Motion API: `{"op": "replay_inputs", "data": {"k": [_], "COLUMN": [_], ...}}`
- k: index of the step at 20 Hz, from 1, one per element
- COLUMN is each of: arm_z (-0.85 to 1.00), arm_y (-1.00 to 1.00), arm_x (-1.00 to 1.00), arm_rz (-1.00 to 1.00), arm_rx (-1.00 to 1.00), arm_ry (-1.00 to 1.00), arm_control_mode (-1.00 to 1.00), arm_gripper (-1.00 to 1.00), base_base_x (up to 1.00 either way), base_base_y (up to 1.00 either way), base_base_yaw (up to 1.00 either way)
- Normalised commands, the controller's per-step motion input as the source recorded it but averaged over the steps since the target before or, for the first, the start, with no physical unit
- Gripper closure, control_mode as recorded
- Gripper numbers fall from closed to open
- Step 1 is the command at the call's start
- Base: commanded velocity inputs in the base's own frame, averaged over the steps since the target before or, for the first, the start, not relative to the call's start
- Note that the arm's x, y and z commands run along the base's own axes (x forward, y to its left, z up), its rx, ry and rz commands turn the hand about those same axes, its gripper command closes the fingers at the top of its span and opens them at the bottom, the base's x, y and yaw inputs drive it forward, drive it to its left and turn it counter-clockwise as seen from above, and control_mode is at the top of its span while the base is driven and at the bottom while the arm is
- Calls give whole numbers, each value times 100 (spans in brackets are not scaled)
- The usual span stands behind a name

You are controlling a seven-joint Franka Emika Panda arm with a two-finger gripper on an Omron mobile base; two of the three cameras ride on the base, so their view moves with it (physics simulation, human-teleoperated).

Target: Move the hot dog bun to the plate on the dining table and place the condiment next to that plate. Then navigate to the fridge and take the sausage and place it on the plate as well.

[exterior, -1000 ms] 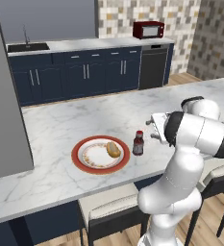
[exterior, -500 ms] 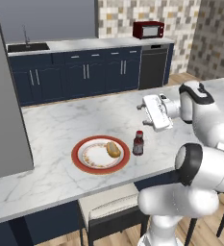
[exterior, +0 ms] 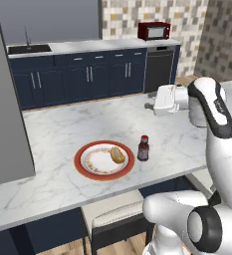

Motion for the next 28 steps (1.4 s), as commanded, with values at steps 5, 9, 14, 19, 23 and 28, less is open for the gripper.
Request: {"op": "replay_inputs", "data": {"k": [5, 9, 14, 19, 23, 28], "arm_z": [64, 9, -17, -20, -20, -11], "arm_y": [-17, -19, -16, -37, -23, 0], "arm_x": [0, -26, -74, -74, -50, -19], "arm_rz": [-65, -52, -41, -23, -4, 0], "arm_rx": [1, -21, -29, -39, -26, -3], "arm_ry": [58, 59, 48, 22, 11, 6], "arm_control_mode": [-100, -100, -100, -100, -100, -100], "arm_gripper": [-100, -100, -100, -100, -100, -100], "base_base_x": [0, 0, 0, 0, 0, 0], "base_base_y": [0, 0, 0, 0, 0, 0], "base_base_yaw": [0, 0, 0, 0, 0, 0]}}
